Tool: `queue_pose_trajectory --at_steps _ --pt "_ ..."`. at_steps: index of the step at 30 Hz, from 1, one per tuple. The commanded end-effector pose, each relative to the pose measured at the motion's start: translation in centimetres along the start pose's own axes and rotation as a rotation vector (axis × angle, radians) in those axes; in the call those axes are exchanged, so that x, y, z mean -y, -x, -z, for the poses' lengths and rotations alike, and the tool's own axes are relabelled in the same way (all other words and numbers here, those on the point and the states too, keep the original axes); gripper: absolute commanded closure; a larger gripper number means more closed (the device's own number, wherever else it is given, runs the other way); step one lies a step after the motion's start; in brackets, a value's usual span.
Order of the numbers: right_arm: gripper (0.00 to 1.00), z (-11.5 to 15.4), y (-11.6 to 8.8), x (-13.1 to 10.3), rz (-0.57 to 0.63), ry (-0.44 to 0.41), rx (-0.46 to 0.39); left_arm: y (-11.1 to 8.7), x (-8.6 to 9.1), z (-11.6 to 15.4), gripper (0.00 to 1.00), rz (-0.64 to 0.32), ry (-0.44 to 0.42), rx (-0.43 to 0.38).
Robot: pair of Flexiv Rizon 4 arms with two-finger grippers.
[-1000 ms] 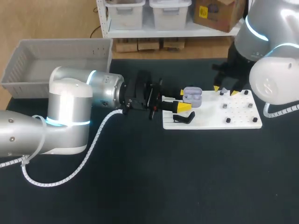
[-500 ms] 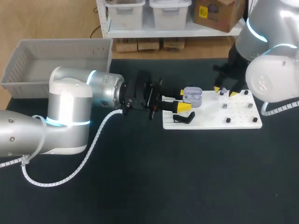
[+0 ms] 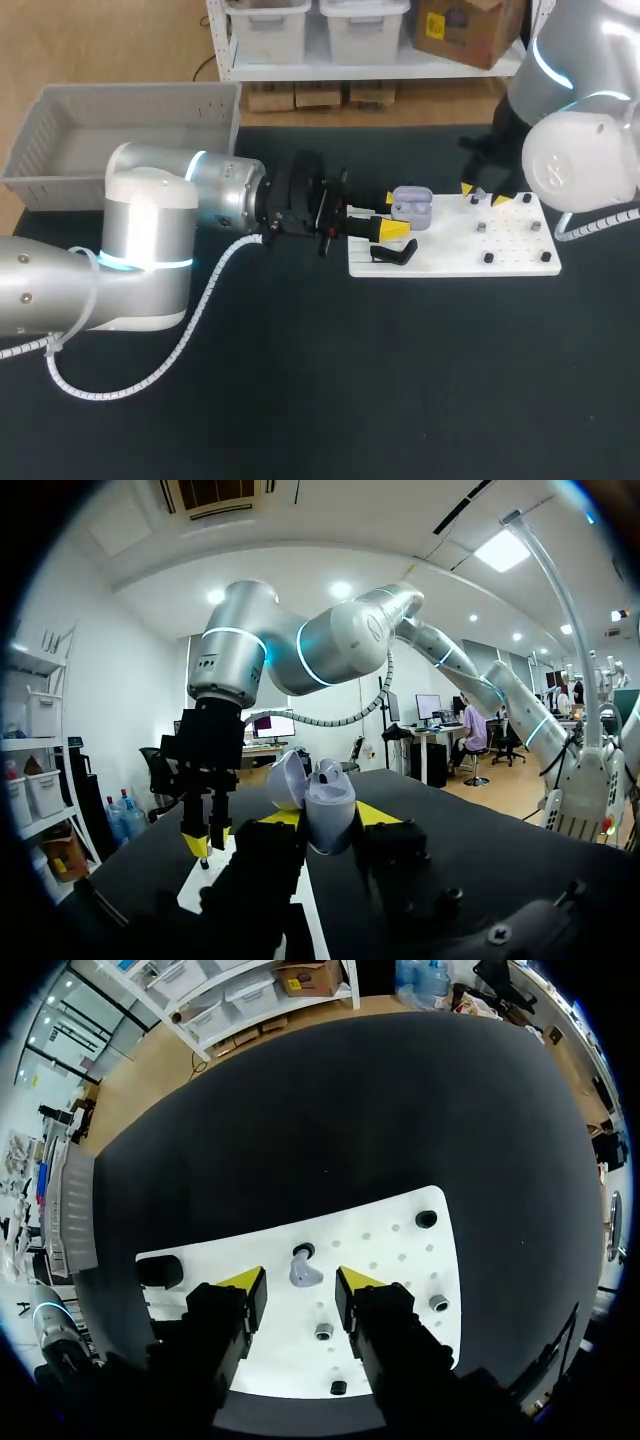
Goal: Pick up each earbud case from the left stands, insert the matching earbuds, close the lid, and place the case in the box.
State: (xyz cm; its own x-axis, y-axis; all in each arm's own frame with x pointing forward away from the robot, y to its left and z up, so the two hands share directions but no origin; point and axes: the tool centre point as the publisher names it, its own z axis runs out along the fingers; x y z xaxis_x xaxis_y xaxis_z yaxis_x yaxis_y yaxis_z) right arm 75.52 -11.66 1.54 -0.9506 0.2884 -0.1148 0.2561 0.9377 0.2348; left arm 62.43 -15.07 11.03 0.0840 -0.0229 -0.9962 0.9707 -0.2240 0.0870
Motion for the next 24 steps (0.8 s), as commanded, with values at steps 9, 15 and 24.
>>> queue_pose_trajectory --at_steps 9,15,24 --pt "0.62 -0.11 0.17 0.02 0.0 -0.005 0.005 0.03 0.08 -0.01 1.0 -0.001 0.003 -0.002" --pt "0.62 -0.1 0.32 -0.14 0.008 -0.003 0.004 0.03 0.08 -0.01 1.0 -0.001 0.003 -0.002" --pt "0.66 -0.27 0.4 -0.04 0.007 -0.011 0.001 0.03 0.08 -0.01 1.0 -0.001 0.003 -0.002"
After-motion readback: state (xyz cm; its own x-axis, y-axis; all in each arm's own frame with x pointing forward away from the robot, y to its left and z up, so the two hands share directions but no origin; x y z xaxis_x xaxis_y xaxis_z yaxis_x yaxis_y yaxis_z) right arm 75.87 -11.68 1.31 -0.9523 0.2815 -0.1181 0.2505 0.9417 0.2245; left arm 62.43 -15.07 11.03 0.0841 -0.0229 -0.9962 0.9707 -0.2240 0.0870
